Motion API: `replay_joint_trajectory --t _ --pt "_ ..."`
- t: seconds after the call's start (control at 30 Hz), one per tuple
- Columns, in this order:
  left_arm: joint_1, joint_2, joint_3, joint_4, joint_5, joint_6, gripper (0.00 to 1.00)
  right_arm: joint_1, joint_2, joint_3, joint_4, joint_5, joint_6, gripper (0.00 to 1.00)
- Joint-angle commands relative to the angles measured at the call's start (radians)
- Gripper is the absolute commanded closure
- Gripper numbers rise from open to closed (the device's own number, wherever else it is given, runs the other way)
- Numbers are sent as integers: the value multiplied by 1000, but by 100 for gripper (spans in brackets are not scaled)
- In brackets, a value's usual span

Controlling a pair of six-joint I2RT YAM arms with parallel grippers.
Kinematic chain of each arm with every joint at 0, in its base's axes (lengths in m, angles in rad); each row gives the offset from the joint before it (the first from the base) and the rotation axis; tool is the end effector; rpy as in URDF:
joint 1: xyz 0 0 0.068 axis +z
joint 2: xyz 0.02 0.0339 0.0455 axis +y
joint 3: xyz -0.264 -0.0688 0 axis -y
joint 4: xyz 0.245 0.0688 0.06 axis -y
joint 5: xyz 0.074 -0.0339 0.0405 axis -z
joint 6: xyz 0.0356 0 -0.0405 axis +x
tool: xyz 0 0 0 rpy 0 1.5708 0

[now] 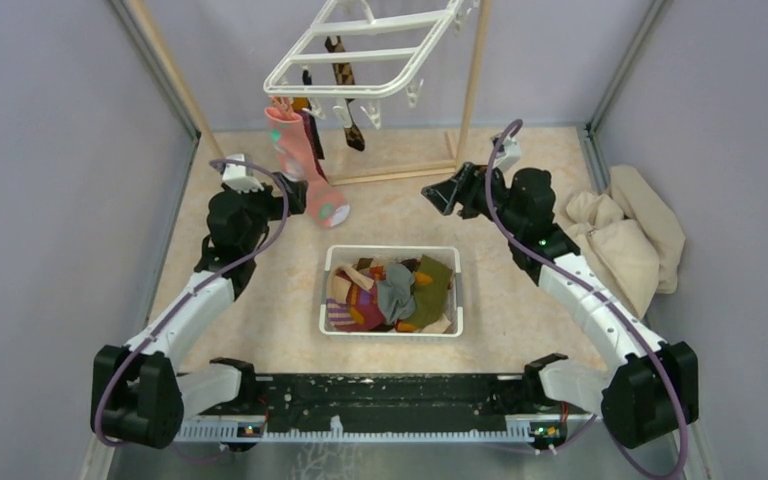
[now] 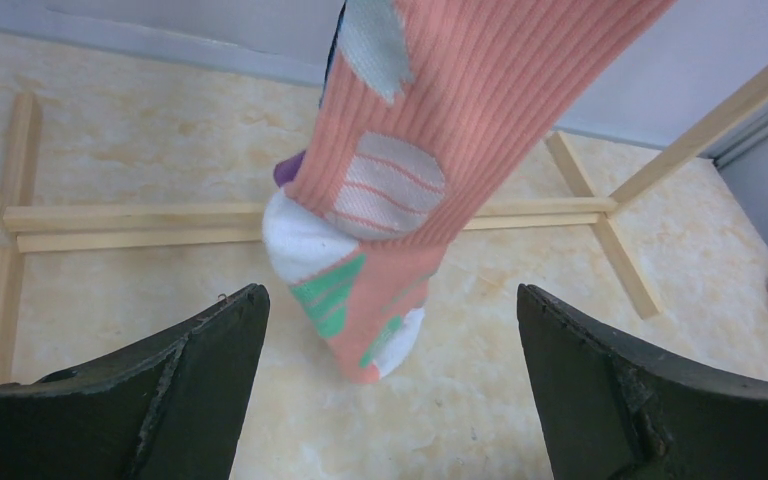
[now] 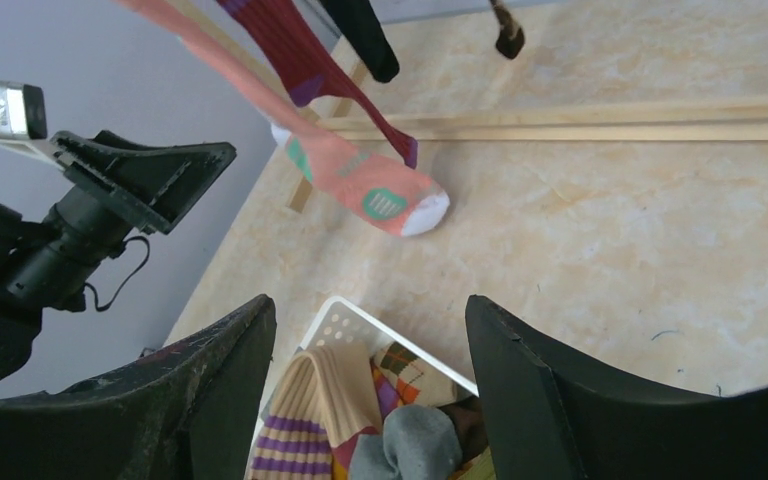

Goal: Remove the socks clipped to the hanger
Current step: Adjust the hanger on the clothesline.

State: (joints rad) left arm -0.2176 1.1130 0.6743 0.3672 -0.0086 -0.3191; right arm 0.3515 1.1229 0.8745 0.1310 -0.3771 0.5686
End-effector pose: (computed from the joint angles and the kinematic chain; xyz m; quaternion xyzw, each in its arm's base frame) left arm 0.2539 -0.0558 0.2927 -0.0401 0.7308 -0.1776 0.6578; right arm 0.2436 0.1033 0.3368 -0.0443 0.7433 0.4153 0.5226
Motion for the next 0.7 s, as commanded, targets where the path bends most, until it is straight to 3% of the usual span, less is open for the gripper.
replay_joint_trajectory --t 0.0,0.43,0.67 --pt "10 80 -46 184 -59 29 1 7 -25 -16 72 -45 1 30" --pt "70 349 42 301 -149 5 1 7 61 -68 179 -110 3 30" --pt "101 527 76 500 15 -25 1 7 117 -85 246 -148 15 30"
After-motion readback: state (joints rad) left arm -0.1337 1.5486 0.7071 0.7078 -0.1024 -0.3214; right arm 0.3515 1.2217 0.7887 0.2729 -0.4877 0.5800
